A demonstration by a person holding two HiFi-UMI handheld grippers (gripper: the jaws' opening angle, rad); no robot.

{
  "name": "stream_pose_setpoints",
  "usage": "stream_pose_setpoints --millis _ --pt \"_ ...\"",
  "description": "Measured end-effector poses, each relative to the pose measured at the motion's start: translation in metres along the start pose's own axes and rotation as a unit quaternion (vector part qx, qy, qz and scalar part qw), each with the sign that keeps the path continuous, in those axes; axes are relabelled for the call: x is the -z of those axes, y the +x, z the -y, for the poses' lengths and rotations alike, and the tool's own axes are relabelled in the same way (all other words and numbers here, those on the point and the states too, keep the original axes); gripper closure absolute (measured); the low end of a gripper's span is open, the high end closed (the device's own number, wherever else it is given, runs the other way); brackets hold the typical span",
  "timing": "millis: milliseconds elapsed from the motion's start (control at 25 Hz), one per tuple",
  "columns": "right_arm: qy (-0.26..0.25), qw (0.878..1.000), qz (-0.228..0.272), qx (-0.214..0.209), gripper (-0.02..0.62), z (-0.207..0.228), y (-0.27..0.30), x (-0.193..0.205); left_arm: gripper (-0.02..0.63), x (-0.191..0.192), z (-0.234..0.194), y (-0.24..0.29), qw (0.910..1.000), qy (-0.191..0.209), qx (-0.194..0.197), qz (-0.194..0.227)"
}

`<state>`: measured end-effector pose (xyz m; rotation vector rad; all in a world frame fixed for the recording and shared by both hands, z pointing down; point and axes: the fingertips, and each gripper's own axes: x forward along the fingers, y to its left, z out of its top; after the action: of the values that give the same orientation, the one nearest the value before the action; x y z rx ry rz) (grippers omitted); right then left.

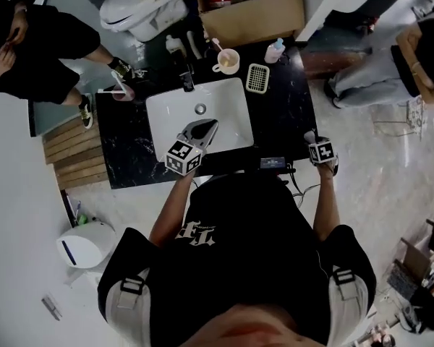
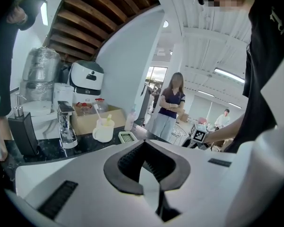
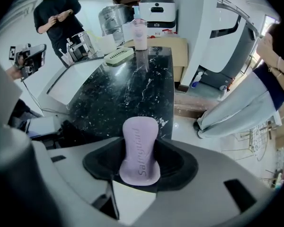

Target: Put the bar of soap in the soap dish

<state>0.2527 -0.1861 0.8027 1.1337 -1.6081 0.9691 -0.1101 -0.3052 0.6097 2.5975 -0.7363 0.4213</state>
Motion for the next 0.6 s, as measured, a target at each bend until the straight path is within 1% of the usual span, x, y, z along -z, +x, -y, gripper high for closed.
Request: stream_pose_setpoints --millis 160,280,440,600 --pt "0.004 1.000 0.003 -0.002 0.390 -0.004 0.002 -0.005 0.598 0.009 0.001 -0.007 0.9999 -0.005 -0.012 0.000" --pt "0.011 1.000 0.017 -0.009 0.391 -0.009 -0.002 -0.009 0.598 0.014 0.001 -0.017 0.9996 -0.011 -0.024 0.002" --pt "-0.002 0.999 0.032 -0.012 0.391 -0.015 -0.012 -0.026 0.598 0.013 -0.002 -0.027 0.9990 -0.013 -0.041 0.012" --pt "-0.012 0.998 0.067 -0.012 0.391 -0.022 -0.029 -0.055 0.598 0.010 -0.006 -0.035 0.9984 -0.010 -0.053 0.020"
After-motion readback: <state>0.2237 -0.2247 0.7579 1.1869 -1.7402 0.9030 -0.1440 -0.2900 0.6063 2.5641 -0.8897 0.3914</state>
